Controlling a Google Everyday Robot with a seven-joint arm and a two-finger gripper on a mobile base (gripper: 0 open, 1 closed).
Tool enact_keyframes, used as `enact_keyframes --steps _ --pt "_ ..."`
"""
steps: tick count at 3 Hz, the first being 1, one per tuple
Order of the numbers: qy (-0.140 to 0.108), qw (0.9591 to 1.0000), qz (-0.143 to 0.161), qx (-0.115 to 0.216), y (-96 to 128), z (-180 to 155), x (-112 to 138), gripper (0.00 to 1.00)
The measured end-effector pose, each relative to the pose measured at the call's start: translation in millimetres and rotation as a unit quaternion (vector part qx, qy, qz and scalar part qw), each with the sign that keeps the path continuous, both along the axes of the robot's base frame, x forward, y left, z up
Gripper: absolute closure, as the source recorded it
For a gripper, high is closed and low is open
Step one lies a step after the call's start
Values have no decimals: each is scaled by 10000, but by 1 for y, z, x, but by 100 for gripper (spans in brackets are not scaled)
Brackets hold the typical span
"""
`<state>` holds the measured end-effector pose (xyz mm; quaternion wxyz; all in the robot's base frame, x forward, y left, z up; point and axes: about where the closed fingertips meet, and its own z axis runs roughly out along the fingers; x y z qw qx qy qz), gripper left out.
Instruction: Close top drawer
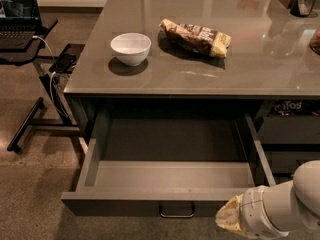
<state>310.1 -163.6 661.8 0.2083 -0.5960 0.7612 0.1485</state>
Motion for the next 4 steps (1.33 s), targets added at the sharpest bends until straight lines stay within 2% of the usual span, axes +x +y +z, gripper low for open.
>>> enact_keyframes --steps 1,2,3,4 --pt "-15 10000 -8 -36 1 -2 3 35" --pt "-183 9998 -22 -14 -1 -10 35 12" --pt "-192 9998 -23 -8 0 -11 34 10" --pt "-433 9990 -63 116 -1 -2 76 33"
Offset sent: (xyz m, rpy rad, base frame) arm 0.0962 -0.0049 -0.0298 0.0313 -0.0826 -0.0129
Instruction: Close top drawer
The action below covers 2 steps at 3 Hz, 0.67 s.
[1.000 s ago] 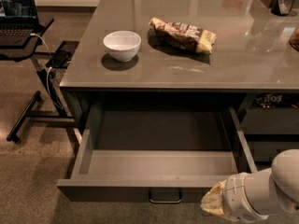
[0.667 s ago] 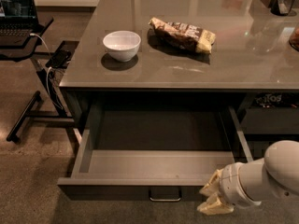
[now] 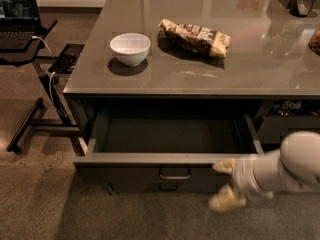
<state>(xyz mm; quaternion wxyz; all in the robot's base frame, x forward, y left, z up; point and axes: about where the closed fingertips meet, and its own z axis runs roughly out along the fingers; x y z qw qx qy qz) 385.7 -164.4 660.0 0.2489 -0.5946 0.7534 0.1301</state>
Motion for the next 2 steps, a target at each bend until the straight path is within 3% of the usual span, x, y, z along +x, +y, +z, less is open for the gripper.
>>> enact_keyframes --steps 1,2 --pt "-436 9989 -128 88 -10 16 86 57" --pt "-616 9979 -153 124 -10 31 103 54"
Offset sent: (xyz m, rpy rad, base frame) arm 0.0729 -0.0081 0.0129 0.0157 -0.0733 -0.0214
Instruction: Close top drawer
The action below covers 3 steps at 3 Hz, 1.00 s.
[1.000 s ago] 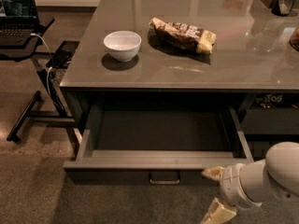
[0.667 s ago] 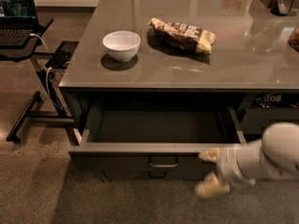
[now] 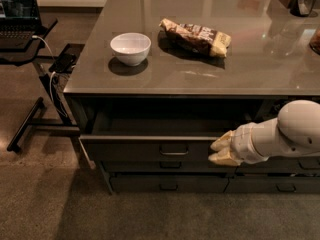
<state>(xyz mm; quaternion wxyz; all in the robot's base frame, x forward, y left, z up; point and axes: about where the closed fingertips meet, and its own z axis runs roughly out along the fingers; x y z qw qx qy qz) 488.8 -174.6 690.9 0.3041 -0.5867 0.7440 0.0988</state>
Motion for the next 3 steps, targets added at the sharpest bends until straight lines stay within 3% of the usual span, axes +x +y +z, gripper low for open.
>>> enact_keyframes --steps 2,3 --pt "9 10000 4 -1 0 -1 -1 8" --pt "250 9996 -8 -150 10 -24 4 0"
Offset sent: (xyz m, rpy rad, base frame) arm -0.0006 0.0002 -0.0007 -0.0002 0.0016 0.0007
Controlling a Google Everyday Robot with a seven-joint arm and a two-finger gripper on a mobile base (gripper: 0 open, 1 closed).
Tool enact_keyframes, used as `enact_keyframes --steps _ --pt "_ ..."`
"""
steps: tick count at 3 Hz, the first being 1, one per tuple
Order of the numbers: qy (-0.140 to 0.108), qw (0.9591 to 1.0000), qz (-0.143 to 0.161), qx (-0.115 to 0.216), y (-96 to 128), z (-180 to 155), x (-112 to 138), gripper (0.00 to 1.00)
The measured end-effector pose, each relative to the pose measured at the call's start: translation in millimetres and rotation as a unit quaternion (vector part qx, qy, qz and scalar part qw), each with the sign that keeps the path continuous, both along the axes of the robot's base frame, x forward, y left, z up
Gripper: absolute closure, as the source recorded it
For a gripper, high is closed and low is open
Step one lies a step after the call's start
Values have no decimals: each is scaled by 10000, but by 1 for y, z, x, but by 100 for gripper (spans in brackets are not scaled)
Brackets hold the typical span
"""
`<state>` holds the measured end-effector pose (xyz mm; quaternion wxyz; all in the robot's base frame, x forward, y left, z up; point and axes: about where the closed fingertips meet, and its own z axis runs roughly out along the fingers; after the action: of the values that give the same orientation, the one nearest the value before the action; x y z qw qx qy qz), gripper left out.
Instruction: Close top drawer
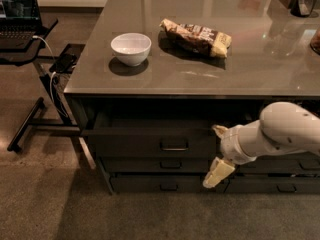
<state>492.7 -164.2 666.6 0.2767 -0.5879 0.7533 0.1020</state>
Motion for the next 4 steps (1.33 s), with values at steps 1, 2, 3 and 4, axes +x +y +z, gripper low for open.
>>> enact_keyframes --steps 1,2,3,4 --pt "201 9998 -20 -53 8 -12 -8 15" --pt "209 9998 -23 -52 9 -12 -8 38" --pt "209 9998 -23 -52 9 -12 -8 61" --pt "209 9998 -23 -52 9 -12 -8 85"
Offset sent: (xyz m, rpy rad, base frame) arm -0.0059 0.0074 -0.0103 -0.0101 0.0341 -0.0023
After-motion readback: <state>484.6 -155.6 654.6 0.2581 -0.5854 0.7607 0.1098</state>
